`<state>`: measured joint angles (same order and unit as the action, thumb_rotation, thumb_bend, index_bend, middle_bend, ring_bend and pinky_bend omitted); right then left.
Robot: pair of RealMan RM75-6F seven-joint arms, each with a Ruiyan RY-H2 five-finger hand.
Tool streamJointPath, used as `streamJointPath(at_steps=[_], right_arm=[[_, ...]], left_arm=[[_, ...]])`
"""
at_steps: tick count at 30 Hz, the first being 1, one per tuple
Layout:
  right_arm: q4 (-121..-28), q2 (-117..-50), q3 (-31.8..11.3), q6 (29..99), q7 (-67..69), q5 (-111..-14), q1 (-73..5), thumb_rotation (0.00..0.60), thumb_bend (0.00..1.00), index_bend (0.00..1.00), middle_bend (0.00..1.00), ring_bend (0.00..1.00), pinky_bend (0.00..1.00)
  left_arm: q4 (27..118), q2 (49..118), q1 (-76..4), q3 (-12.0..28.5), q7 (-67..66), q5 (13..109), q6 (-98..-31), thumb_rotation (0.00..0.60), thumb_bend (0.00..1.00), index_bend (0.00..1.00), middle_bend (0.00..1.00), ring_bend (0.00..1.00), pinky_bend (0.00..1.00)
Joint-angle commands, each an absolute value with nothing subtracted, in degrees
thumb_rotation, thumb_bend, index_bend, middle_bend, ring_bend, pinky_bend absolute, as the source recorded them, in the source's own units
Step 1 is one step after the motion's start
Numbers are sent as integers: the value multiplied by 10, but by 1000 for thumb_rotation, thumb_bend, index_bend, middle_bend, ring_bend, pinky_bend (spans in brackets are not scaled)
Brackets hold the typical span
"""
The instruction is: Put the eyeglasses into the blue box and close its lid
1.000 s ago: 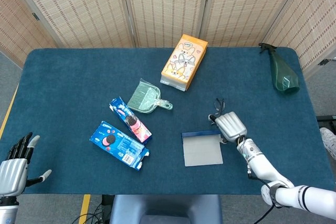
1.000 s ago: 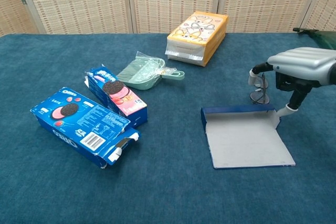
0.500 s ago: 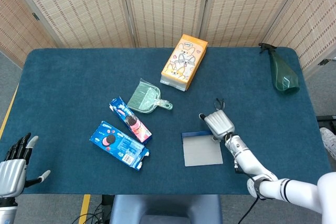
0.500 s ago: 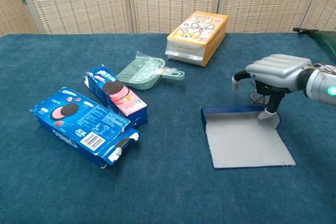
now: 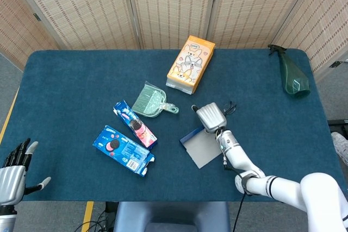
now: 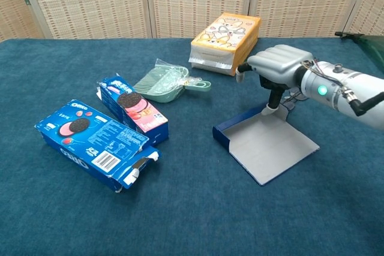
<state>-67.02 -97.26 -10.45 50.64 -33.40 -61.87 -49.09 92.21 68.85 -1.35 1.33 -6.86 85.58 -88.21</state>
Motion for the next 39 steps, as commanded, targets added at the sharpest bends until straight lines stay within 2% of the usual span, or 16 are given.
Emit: streamJointPath(at_steps=[1,9,15,23,31,39], right_arm=[[-683,-960,-100,496,-329,-625,-493,600,16,267,1000,1000,1000],[-758,-866,-73,478,-301,-644,-472,600,31,267,1000,1000,1000],[-755,-826,-74,470,-274,-634,-463,600,112,267,1000,1000,1000],[-675,-860,-68,434,-283,-609,-478,600,254,280,1000,1000,1000],[-581,-904,-70,398,-272,-588,-491,600,286,316,1000,1000,1000],[-540,-929,-66,384,-253,-601,-495,600,289,351,1000,1000,1000]], left_arm=[[921,688,-12,13,-67,855,-883,600,129,0,0,0,156],[917,689,-12,13,-62,855,-882,600,130,0,0,0,156],[914,692,-11,12,-61,855,-880,600,130,0,0,0,156],[914,691,-9,12,-62,854,-881,600,129,0,0,0,156],[914,691,-4,9,-61,848,-881,600,129,0,0,0,156],[914,690,-3,10,-62,846,-880,600,129,0,0,0,156]])
